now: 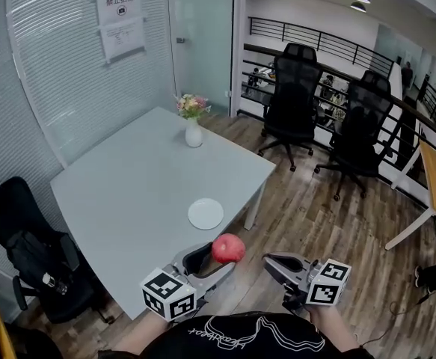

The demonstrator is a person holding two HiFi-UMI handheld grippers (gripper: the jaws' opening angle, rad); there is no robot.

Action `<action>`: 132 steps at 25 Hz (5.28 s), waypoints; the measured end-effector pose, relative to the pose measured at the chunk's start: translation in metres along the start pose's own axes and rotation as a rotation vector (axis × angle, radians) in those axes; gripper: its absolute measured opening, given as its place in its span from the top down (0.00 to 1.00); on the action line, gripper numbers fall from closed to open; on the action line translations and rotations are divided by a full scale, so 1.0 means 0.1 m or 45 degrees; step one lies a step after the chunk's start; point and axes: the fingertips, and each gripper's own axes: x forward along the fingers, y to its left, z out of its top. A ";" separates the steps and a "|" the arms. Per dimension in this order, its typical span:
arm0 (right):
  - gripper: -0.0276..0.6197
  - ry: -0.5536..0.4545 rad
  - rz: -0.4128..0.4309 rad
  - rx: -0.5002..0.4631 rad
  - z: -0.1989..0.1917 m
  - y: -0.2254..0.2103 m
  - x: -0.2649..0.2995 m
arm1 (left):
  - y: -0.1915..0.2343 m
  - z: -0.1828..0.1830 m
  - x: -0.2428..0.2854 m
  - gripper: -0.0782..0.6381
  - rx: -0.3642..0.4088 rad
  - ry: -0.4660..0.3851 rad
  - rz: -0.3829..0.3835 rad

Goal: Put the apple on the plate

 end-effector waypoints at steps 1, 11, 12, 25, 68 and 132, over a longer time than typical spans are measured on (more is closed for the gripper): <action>0.94 -0.001 0.003 -0.003 0.04 -0.06 0.06 | 0.07 0.04 0.03 0.48 0.005 -0.004 0.003; 0.94 0.006 0.054 -0.025 0.23 -0.38 0.47 | 0.51 0.26 0.16 0.48 0.030 -0.047 0.049; 0.94 0.007 0.057 -0.023 0.25 -0.42 0.50 | 0.54 0.27 0.18 0.48 0.030 -0.046 0.053; 0.94 0.071 0.234 -0.007 0.73 -1.25 0.89 | 1.14 0.52 0.71 0.48 0.014 -0.079 0.278; 0.94 0.423 0.594 0.110 0.57 -2.69 1.47 | 2.39 -0.43 1.32 0.48 -0.142 0.065 1.015; 0.94 0.466 0.592 -0.095 0.56 -2.24 1.40 | 2.16 -0.42 1.12 0.45 -0.271 0.029 0.811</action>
